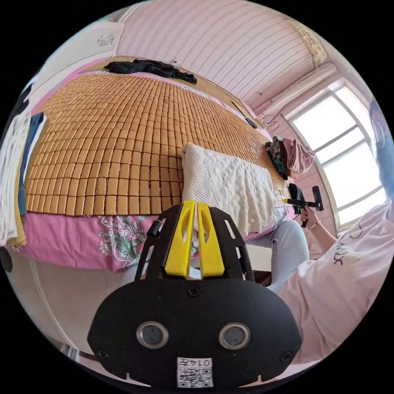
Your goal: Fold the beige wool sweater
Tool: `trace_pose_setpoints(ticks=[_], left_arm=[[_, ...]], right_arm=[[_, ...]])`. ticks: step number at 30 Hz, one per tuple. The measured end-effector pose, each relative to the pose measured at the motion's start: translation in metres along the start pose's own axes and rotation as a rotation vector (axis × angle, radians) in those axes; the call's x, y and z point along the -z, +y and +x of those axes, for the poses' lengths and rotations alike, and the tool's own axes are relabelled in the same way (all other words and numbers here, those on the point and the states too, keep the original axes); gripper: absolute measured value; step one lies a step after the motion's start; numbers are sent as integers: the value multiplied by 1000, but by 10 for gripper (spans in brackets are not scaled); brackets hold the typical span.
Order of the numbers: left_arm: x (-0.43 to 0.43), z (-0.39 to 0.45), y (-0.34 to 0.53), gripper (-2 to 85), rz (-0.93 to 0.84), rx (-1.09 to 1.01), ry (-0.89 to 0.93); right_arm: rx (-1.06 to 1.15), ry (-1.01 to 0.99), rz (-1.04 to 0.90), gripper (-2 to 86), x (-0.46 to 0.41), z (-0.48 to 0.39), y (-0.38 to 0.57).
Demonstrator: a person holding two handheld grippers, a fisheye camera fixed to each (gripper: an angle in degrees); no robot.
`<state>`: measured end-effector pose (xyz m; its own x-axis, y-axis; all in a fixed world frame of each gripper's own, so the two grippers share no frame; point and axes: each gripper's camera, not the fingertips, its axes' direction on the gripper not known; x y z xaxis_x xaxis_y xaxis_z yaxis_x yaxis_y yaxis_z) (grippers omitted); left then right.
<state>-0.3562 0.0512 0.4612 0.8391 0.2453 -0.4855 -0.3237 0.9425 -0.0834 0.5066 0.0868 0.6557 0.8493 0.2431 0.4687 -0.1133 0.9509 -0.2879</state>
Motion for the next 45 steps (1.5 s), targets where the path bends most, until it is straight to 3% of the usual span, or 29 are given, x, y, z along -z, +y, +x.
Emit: trace_pose_setpoints(ticks=[3,6,8,13,16,18,19,22,24,25,27,30,33,38,40,45], left_arm=[[-29,59,0,-10,-15,-145,-34],[-73,119,7,-10,-49,-254,16],[-98,156,14,-10,-79,-357,40],[-130,241,24,-10,-26,-717,-136],[-162,260,36,-10,-71,-773,-174],[-201,258,46,-10,-252,-738,-185],[-196,256,49,-10,-120,-699,-117],[-202,261,42,-10,-220,-628,-82],[-198,272,44,-10,-177,-654,-110],[-198,278,49,-10,-145,-670,-123],[-217,284,59,-10,-214,-688,-143],[-224,298,76,-9,-148,-760,-169],[-223,315,78,-6,-176,-754,-186],[-206,352,97,57,36,-788,-166],[-209,373,106,124,68,-850,-71],[-225,400,106,139,-16,-806,35]], right_arm=[[89,23,51,-1,-14,-34,-2],[302,-22,-6,-2,-50,-88,-21],[464,49,-52,-3,-83,-133,-37],[610,189,-30,-3,-124,-188,-82],[655,347,-236,-4,-179,-193,-110],[678,324,-196,-5,-184,-192,-117],[679,318,-228,-5,-188,-191,-122],[686,302,-353,-5,-183,-194,-140],[680,337,-256,-4,-173,-195,-148],[674,374,-198,-4,-175,-193,-153],[664,418,-271,-4,-205,-181,-159],[630,427,-147,-4,-215,-163,-161],[550,257,-84,-2,-183,-135,-151],[231,60,141,6,-102,-29,-60],[55,10,102,14,-94,14,-24],[-188,-115,9,90,-106,87,41]])
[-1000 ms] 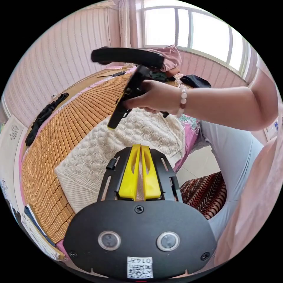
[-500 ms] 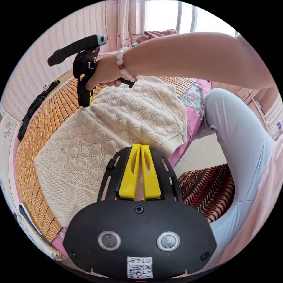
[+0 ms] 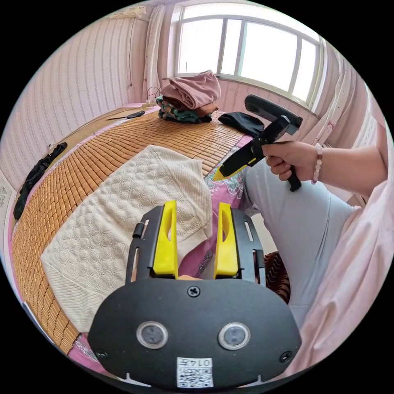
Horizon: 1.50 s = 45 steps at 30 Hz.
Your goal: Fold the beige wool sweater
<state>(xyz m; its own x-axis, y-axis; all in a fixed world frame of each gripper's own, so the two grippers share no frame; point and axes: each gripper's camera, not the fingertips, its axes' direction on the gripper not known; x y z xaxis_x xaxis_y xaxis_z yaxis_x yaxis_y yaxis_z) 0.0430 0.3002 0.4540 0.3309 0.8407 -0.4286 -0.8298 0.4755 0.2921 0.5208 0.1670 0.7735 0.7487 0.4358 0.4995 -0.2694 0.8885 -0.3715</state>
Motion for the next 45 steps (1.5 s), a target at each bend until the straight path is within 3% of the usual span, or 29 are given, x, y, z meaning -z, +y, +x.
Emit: trace_pose_setpoints(ticks=[4,7,12,16,19,27,33,36,38,45], left_arm=[[-17,19,-14,154,-67,16,-19],[-32,34,-26,167,-154,25,-55],[-60,59,-51,161,-239,-40,-123],[-86,64,-81,150,-331,24,-127],[-101,80,-95,139,-341,-45,-147],[-138,113,-102,113,-400,-184,-257],[-130,90,-105,45,-405,8,-222],[-122,83,-106,42,-399,51,-212],[-108,82,-106,41,-346,68,-188],[-44,81,-93,39,-167,158,-172]], right_arm=[[35,15,0,111,-13,19,-10],[33,6,-10,78,-23,37,-13],[29,-223,-66,13,-34,81,-19],[13,-446,14,4,-17,118,-15],[-1,-552,58,2,-7,141,-13],[-94,-552,115,2,-2,196,-3],[-149,-641,145,5,0,231,0],[-172,-659,190,19,5,243,4],[-187,-682,239,72,10,252,8],[-156,-847,137,201,-8,246,1]])
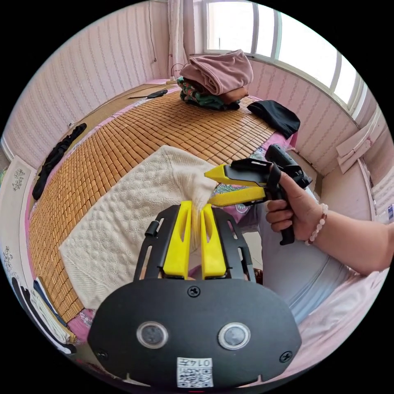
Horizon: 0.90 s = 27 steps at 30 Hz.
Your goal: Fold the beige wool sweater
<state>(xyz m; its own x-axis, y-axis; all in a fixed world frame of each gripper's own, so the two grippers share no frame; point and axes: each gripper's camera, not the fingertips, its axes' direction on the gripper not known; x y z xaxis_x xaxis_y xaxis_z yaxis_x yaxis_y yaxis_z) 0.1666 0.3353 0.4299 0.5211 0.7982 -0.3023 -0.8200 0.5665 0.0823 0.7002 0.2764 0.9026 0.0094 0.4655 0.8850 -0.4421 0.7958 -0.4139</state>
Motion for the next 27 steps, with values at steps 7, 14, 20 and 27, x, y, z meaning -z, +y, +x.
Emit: trace_pose_setpoints(ticks=[7,14,20,27], left_arm=[[24,18,22,39,39,-84,51],[31,29,29,39,88,-153,141],[42,38,17,39,239,-293,192],[58,14,-21,41,358,-175,277]], right_arm=[[-62,-88,177,60,13,6,1],[-12,19,205,11,42,-18,30],[137,71,385,-2,75,-70,61],[317,249,389,1,81,-155,57]])
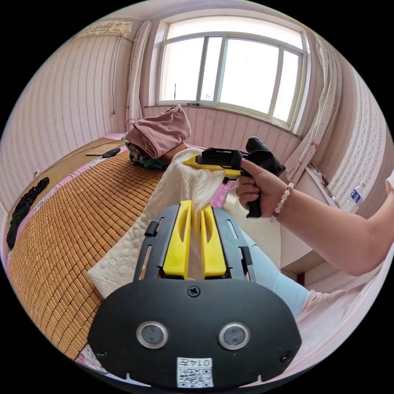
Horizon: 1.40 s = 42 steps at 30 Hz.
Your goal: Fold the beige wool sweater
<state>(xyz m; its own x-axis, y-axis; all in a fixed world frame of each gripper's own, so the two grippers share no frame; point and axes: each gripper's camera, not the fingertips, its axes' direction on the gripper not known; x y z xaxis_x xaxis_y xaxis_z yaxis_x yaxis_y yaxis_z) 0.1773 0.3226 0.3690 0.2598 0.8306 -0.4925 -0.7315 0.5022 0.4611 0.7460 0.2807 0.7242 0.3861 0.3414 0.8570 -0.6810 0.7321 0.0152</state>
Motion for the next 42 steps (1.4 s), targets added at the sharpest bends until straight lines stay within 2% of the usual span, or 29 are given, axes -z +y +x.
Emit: trace_pose_setpoints(ticks=[3,5,8,11,16,19,23,26,30,32,35,36,38,40,42], left_arm=[[14,-11,18,43,17,67,4],[21,-20,39,49,-10,107,-2],[32,-50,82,63,-150,211,34],[58,-86,127,65,-237,341,-79],[84,-136,163,75,-284,571,-156],[77,-153,154,79,-257,602,-123],[59,-170,131,84,-222,575,-125],[39,-189,118,95,-211,598,-186],[3,-217,110,73,-297,656,-137],[-6,-219,107,50,-333,637,-109],[-8,-208,96,40,-376,503,-169],[-6,-202,94,38,-384,450,-181],[1,-198,92,36,-362,420,-159],[14,-192,91,34,-294,416,-68],[14,-183,89,32,-305,368,-92]], right_arm=[[185,117,-152,12,-35,-55,-2],[323,183,-377,33,-92,-91,13],[436,277,-655,60,-180,-111,52],[516,342,-858,54,-239,-118,92],[496,309,-791,47,-233,-130,105],[445,322,-704,43,-211,-132,98],[495,422,-560,52,-195,-156,92],[502,395,-579,108,-216,-175,93],[472,430,-670,187,-274,-184,109],[513,598,-684,166,-309,-189,118],[568,828,-701,76,-335,-188,121],[572,826,-719,68,-338,-188,120],[563,696,-743,38,-331,-202,113],[572,609,-744,30,-317,-219,109],[595,526,-752,27,-307,-239,108]])
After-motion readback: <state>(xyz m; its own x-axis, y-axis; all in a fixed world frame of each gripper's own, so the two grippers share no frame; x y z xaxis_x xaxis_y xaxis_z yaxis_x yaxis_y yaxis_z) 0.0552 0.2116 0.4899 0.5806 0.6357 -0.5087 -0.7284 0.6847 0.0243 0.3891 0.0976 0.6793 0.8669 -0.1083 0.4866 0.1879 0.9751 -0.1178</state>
